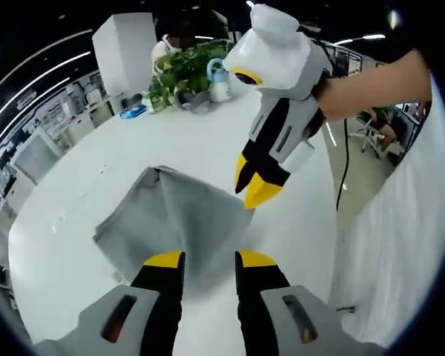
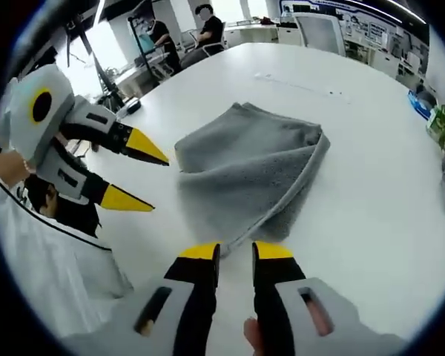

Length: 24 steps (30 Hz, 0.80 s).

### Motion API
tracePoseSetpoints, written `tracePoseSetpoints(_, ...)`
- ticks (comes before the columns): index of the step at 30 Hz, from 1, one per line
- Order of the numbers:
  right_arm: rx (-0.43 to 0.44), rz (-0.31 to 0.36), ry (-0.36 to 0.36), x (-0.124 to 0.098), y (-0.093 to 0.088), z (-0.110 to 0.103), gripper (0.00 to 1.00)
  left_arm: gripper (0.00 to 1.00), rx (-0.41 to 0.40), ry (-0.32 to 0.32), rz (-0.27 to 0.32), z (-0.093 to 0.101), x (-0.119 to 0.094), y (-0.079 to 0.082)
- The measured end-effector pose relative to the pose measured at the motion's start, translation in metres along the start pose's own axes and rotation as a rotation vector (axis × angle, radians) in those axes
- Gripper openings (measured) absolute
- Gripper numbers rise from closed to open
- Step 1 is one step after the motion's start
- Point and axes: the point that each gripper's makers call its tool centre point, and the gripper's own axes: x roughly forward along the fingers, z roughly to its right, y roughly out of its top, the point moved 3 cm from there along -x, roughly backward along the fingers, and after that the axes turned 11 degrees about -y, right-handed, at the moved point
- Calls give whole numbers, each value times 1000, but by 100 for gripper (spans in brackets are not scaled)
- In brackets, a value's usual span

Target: Fold the towel on the table until its edges align and the towel forms a compact rectangular stack.

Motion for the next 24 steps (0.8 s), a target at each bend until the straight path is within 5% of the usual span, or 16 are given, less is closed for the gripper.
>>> tracePoseSetpoints(12,24,-3,12,0,-2,-2,0,27,-5,31,-2,5,-13,-8)
tracePoseSetpoints(24,73,13,11,-3,-2,-2,0,27,-6,38,2,6,-14,-10)
